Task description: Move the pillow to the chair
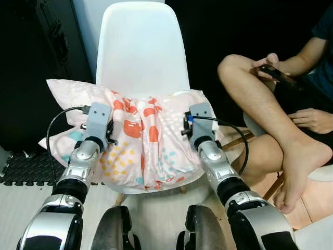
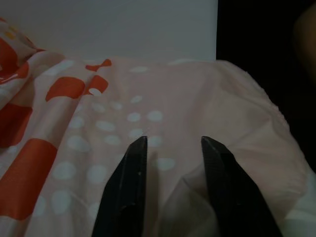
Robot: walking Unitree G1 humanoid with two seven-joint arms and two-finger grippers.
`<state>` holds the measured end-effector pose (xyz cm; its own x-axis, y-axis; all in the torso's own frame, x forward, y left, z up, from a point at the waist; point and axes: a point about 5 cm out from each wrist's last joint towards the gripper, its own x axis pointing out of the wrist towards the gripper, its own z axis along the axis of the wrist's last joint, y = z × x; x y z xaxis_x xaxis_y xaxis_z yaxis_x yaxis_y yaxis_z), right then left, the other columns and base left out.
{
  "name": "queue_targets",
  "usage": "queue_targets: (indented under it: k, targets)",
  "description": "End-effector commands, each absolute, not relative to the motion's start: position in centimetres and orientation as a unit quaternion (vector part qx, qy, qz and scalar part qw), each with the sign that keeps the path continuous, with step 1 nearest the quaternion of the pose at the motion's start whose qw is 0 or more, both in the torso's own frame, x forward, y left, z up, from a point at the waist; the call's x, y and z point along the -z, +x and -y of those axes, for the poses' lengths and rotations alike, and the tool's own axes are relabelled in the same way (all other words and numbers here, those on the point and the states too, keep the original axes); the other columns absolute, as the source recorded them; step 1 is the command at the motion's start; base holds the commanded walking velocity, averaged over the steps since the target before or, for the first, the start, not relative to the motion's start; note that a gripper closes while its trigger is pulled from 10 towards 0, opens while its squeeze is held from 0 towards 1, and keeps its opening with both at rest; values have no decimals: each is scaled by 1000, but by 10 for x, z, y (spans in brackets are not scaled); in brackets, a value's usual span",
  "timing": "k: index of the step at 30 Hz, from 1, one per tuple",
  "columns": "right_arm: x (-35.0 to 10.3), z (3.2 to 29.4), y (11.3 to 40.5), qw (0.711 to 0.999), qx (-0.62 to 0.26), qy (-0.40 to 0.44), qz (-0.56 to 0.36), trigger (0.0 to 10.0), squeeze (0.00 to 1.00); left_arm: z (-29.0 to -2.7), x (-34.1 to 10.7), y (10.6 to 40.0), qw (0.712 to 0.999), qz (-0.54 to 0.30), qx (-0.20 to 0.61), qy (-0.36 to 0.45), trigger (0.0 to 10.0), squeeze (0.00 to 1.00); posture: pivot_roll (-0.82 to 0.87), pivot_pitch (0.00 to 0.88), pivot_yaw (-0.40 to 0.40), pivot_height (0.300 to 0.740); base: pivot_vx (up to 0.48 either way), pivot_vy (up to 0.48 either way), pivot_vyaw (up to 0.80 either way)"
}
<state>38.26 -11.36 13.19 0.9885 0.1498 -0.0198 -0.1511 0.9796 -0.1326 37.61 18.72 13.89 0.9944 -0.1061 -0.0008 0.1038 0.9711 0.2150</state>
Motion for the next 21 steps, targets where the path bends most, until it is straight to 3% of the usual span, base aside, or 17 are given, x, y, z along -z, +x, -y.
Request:
queue_targets:
  k: [1, 21]
  targets:
    - [-128, 111, 381, 995, -81, -49, -8, 10000, 1000, -186, -121, 367, 992, -14, 72, 105, 10000, 1000, 46, 289, -72, 598, 0, 0, 0]
    - [-121, 105, 376, 993, -112, -14, -17, 10000, 1000, -221, -101, 330, 997, -11, -1, 77, 10000, 1000, 59, 279, -76, 598, 0, 0, 0]
